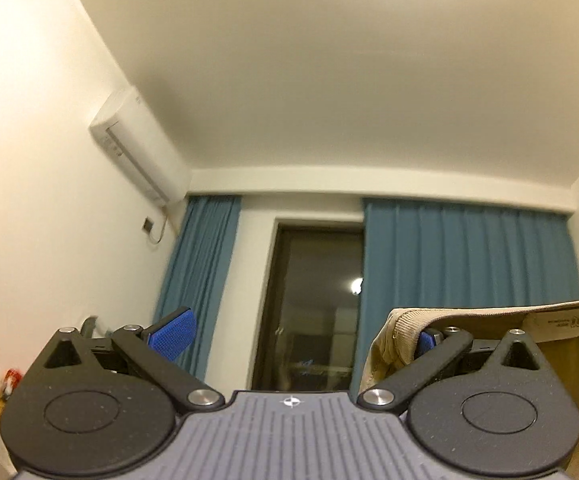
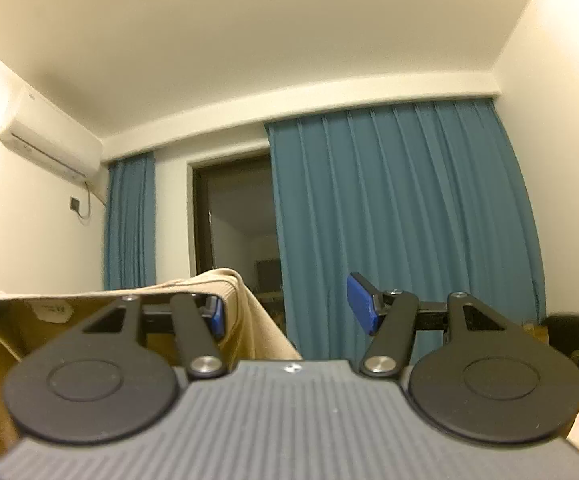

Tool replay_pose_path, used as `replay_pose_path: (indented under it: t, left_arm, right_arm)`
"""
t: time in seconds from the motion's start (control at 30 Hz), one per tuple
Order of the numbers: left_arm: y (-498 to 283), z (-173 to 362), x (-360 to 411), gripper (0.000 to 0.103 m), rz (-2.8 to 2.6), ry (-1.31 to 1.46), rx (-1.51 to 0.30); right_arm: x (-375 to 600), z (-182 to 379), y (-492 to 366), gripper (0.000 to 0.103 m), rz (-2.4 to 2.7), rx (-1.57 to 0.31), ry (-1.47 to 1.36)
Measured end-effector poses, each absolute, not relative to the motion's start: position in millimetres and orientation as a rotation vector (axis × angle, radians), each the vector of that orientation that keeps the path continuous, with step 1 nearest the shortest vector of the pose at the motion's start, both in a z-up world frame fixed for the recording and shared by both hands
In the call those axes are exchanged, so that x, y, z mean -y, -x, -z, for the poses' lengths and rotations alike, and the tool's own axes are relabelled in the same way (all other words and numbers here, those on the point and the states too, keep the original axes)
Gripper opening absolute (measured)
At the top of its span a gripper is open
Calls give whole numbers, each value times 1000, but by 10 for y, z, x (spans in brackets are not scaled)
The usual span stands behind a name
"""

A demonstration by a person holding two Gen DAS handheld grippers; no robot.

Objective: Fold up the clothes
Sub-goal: 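Lift the shirt high with both grippers to let it hang open, then lay the shirt flat on the bed and open both grippers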

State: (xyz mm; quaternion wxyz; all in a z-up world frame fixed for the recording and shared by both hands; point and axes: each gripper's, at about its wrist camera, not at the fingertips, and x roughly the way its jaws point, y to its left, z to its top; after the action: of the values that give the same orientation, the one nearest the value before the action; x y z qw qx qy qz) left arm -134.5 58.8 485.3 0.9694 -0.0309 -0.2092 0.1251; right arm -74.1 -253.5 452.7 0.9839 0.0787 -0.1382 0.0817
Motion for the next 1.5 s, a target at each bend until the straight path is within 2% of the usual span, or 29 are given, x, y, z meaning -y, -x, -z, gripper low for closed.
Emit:
replay_pose_path:
  t: [0.17,0.33,0.5,0.77,0.97,1.1,1.17,1.27,1.37,1.5]
  left_arm:
    - [1311,-5207,-544,103,-188,72,371]
    - [618,-4899,-468,103,-134,89,200]
    - [-482,-4242,-348,103,-131,61,89]
    - [-2956,-3021,-256,103,-166,119,-94]
    - [-4856,-1427,-195,103,-189,49,-305]
    - [-5679,-273,-207,103,-200,12,-492]
    - [-6014,170,-269,103,-200,-8,-582]
    - [-6207,476,-264,102,-176,-13,-702]
    - [-6362,560,-321,103,-117,-19,-831]
    - [-6236,429,-256,103,-30,-49,-918]
  right_arm:
    - [2580,-4798,751,61,-131,253,-122]
    - [2640,-4463,209,61,-87,101,-109]
    - [2629,-3784,-668,61,-17,6,-79]
    - [2618,-2642,-2624,62,76,-91,-72]
    - [2682,-1189,-4283,62,104,-265,-42]
    - [2737,-217,-5102,62,82,-464,-87]
    - [2639,-6,-5297,62,45,-566,-56]
    - [2493,311,-5589,62,-11,-718,-9]
    - [2350,617,-5876,62,-71,-871,41]
    - [2216,548,-5912,62,-162,-962,94]
